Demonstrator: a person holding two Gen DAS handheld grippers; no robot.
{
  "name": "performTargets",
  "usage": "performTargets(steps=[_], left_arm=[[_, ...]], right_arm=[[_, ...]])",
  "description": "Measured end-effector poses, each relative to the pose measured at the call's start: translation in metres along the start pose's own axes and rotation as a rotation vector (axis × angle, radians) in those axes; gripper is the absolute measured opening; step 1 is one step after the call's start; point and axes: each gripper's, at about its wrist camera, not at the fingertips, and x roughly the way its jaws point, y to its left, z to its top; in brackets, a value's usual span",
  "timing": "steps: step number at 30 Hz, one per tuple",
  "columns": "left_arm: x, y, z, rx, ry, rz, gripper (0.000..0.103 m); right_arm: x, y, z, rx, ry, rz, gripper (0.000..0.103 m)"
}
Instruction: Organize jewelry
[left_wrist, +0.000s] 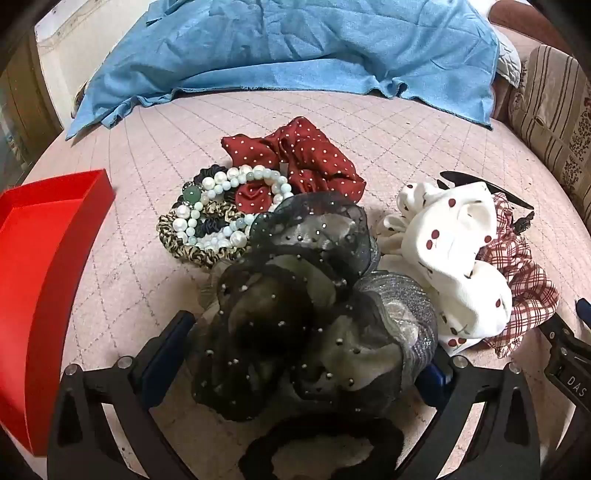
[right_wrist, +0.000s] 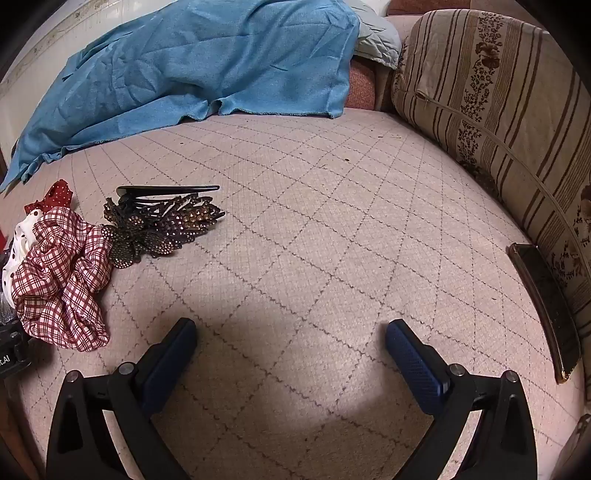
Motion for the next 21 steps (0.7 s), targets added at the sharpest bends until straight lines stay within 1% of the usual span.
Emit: performTargets(steps=[1,2,5,6,9,15,19,21], left_arm=[[-0.0002,0.0001,0.0,0.0,0.001,0.0,0.103],[-0.0026,-0.0007,-0.001,0.008,-0.034,0.014,0.103],[-0.0068,-0.0026,-0.0054,0.008,-0.037,0.012,0.103],[-0.0037,-0.0025,-0.0038,0.006,-0.018,0.008,0.103],[-0.0026,-0.0016,-0.0022,0.001,-0.003,0.001,0.103],[0.0009,-0.002,-0.001,-0.002,0.004,-0.003,0.103],[-0.0008,-0.0029,0.0008,0.013,0.003,0.016,0.103],[0.001,-0.0014,-0.0001,0.004,0.004,0.004,0.103]], right_arm=[[0.0,0.0,0.0001,0.0,-0.001,0.0,0.103],[-0.0006,-0.0002,0.0,0.001,-0.006,0.001,0.103],[-0.0011,-0.0002,0.0001,0.001,-0.006,0.001,0.103],[-0.0006,-0.0001,0.0001,0.001,-0.006,0.001,0.103],[-0.0006,-0.0001,0.0002,0.001,-0.004,0.0,0.103],[0.0004,0.0001,0.0005,0.0,-0.002,0.0,0.103],[0.0004,0.0003,0.0006,0.0,-0.001,0.0,0.103],[0.0002,0.0,0.0006,0.001,-0.002,0.001,0.103]])
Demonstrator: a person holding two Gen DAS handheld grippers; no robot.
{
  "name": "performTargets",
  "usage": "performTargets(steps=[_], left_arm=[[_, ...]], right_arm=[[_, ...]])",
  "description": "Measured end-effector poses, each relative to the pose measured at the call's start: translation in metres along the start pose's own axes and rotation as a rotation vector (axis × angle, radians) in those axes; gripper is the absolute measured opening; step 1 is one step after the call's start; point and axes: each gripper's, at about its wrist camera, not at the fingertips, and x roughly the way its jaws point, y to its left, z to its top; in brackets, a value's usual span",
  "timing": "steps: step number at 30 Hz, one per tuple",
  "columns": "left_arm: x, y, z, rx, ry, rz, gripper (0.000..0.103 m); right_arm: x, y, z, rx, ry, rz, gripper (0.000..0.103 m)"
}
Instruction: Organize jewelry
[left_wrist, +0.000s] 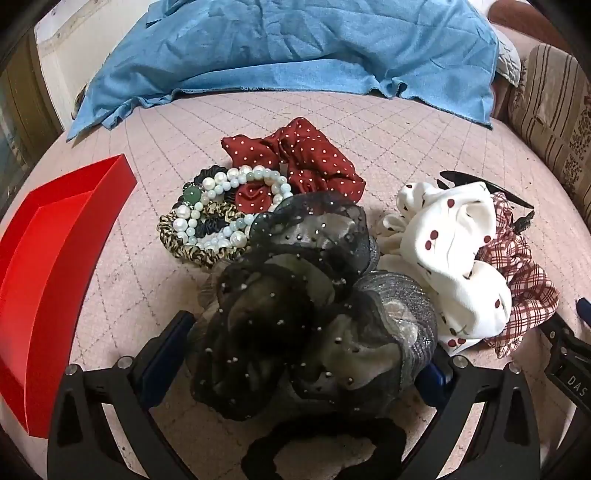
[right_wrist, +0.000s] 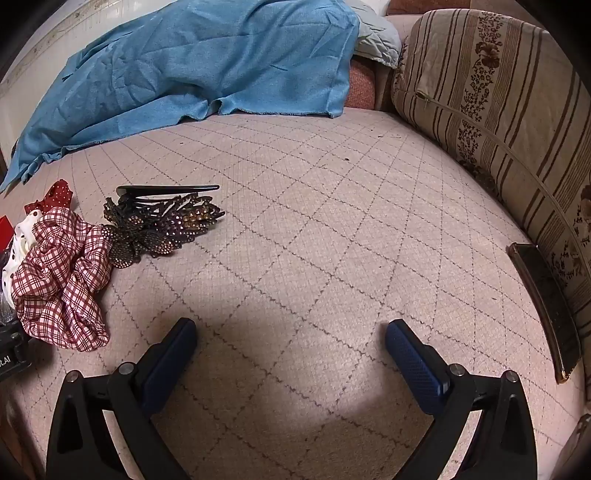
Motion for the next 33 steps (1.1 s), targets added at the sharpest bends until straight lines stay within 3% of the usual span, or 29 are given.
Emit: performTargets(steps=[25,28,33], left_arm=[[-0.003,0.0,-0.002,0.032,0.028,-0.018,0.103],[-0.005,0.002,-0.002,0.08,0.06,-0.06,0.103],[-0.021,0.01,-0.011,0.075,0.063,-0.088,0.103]], right_arm=[[0.001,0.002,-0.002,0.004,0.001,0.003,0.103],[0.002,-0.002,-0.001,0.029,0.021,0.024,0.103],[0.003,-0.002,-0.001,0.045,0.089,0.035,0.103]])
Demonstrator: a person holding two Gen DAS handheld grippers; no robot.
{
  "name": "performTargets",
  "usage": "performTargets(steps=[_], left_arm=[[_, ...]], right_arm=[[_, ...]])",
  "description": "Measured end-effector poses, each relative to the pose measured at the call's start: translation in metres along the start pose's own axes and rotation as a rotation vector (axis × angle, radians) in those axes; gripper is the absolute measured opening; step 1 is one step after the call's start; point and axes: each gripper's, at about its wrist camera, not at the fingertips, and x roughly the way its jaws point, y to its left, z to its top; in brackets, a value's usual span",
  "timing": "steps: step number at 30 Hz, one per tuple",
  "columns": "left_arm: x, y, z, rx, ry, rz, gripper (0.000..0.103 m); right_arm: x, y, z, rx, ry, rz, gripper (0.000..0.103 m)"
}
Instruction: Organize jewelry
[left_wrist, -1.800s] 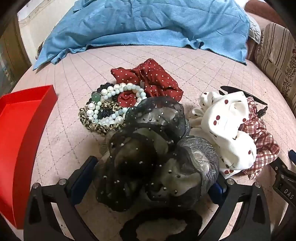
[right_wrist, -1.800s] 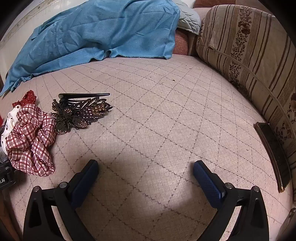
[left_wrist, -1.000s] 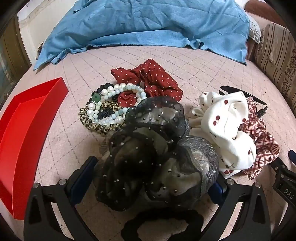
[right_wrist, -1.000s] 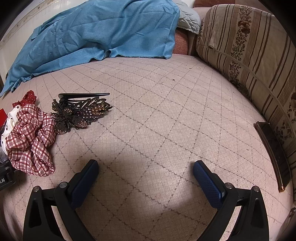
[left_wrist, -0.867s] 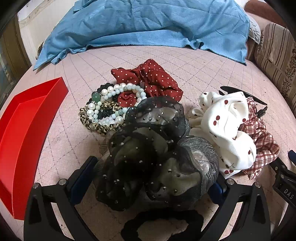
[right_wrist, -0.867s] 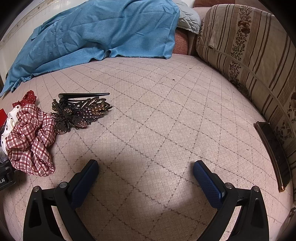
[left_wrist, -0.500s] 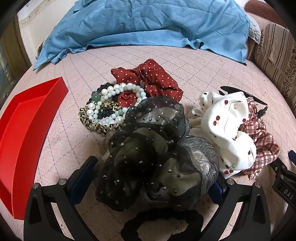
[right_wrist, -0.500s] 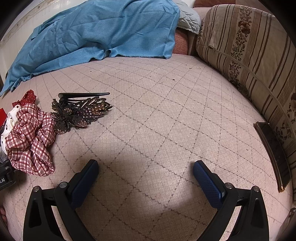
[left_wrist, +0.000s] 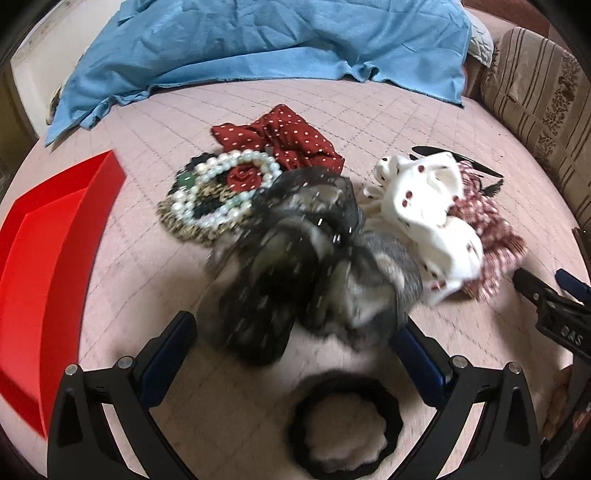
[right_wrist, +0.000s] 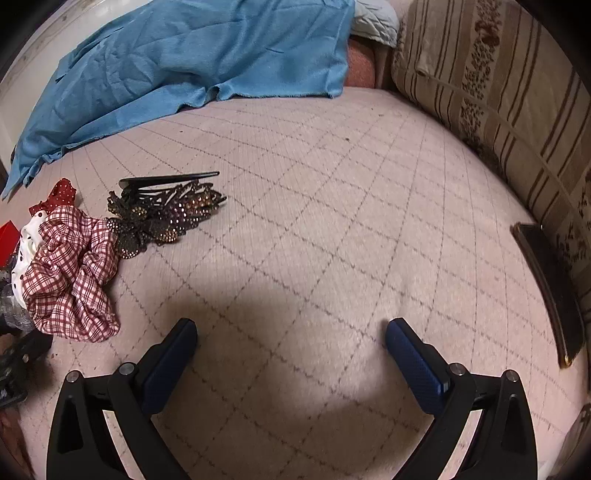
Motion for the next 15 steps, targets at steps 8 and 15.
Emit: performTargets(steps=[8,15], left_arm=[[-0.054,0.021,-0.015,-0.067,-0.098,-0.008,0.103],[-0.102,0.029,-0.025,-0.048,-0.196,0.027,0.103]], right_arm=[[-0.016,0.014,-0.011,-0.025,-0.028,-0.042,0.103],[-0.058,0.032,-0.025,-0.045,-0.144,-0.02,0.103]])
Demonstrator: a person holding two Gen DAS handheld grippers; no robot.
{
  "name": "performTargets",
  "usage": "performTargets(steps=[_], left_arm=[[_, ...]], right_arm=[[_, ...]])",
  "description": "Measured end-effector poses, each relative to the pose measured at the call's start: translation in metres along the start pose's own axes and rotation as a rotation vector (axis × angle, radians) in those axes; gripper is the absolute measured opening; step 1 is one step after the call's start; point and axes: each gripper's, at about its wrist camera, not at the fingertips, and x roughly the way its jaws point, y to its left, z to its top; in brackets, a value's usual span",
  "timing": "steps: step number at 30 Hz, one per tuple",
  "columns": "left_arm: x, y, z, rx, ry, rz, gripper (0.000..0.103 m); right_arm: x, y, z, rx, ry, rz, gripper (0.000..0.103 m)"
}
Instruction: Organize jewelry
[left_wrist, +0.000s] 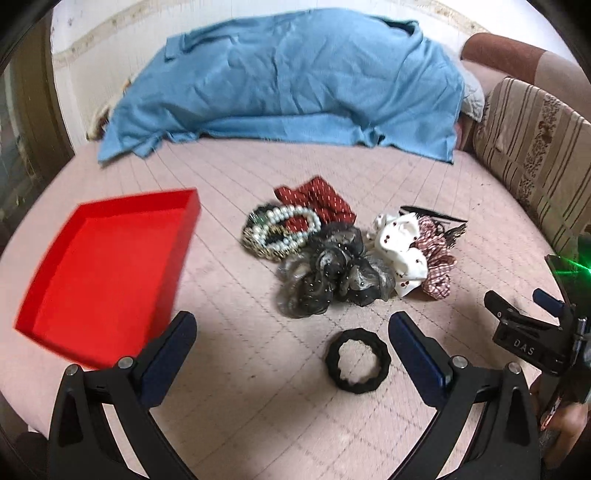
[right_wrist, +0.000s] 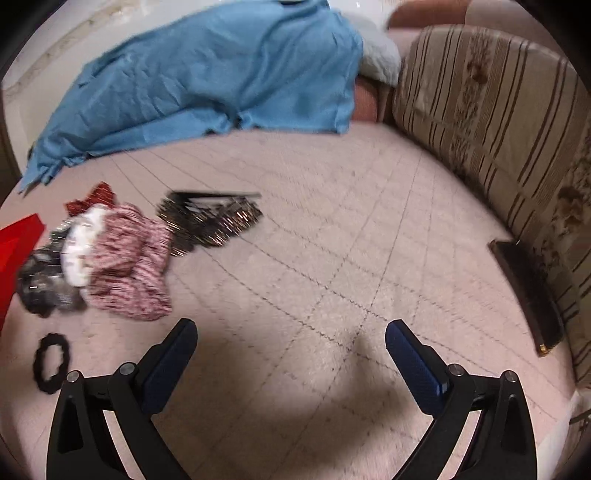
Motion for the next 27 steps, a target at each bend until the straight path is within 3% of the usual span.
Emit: performTargets(steps=[8,27], left_arm=[[-0.049,0.006,-0.007,0.053,-0.104,0.032,0.103],[-0.098,0.033,-0.023,0.013,-0.155,0.024,0.103]], right_arm=[[-0.068,0.011,-0.015,0.041,-0.13,0.016,0.103],[-0.138,0.036,-0.017,0.025,-0.245,0.042,0.103]])
